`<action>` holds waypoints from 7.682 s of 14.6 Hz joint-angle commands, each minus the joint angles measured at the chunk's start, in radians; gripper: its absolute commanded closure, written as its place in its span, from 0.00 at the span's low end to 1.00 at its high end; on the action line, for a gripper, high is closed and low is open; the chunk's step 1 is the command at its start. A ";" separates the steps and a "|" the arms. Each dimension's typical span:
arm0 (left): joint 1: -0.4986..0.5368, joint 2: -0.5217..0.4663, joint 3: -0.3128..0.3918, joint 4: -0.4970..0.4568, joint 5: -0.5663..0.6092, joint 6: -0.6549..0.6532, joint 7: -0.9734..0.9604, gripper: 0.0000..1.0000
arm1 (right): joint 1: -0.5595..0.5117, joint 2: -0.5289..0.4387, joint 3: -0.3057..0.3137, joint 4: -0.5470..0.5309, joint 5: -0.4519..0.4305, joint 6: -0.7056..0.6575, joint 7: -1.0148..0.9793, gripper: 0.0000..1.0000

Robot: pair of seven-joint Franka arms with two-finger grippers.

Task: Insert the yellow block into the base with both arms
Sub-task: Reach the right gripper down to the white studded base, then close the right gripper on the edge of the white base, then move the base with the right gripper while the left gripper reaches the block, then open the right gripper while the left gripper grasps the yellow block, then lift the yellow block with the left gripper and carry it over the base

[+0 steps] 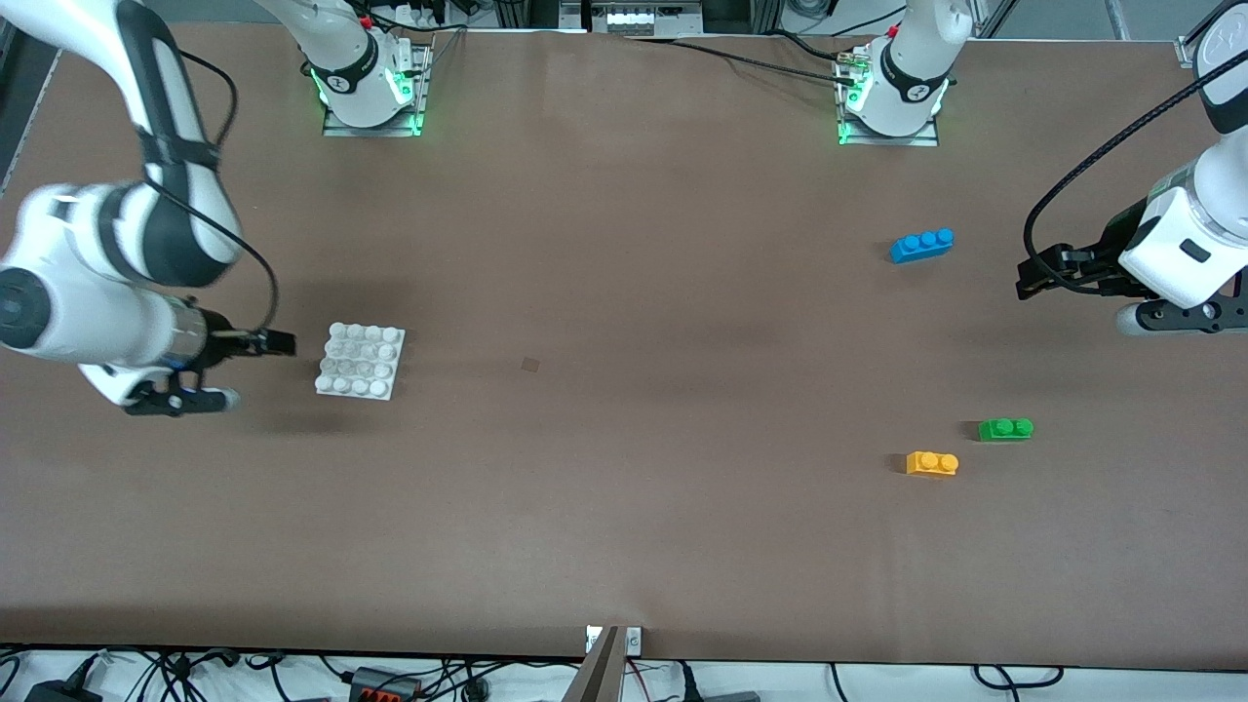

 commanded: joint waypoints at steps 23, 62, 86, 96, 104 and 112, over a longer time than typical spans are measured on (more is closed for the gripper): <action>-0.005 -0.011 0.006 0.007 0.004 -0.012 0.022 0.00 | -0.002 0.085 0.011 -0.309 0.159 0.406 0.043 0.43; -0.001 0.486 0.018 -0.013 0.027 0.662 0.025 0.00 | 0.556 0.504 0.218 0.348 0.157 0.424 0.662 0.52; 0.005 0.625 0.007 -0.022 0.109 0.836 0.163 0.00 | -0.171 -0.154 0.156 0.314 -0.119 -0.650 -0.213 0.00; 0.008 0.626 -0.007 -0.060 0.044 0.834 0.152 0.00 | -0.106 -0.434 -0.007 0.043 0.001 -0.409 -0.344 0.00; 0.008 0.628 -0.016 -0.060 0.030 0.834 0.162 0.18 | -0.165 -0.484 0.064 0.041 -0.027 -0.424 -0.307 0.00; 0.010 0.620 -0.016 -0.044 0.027 0.834 0.157 0.45 | -0.137 -0.463 0.055 0.059 -0.101 -0.442 -0.275 0.00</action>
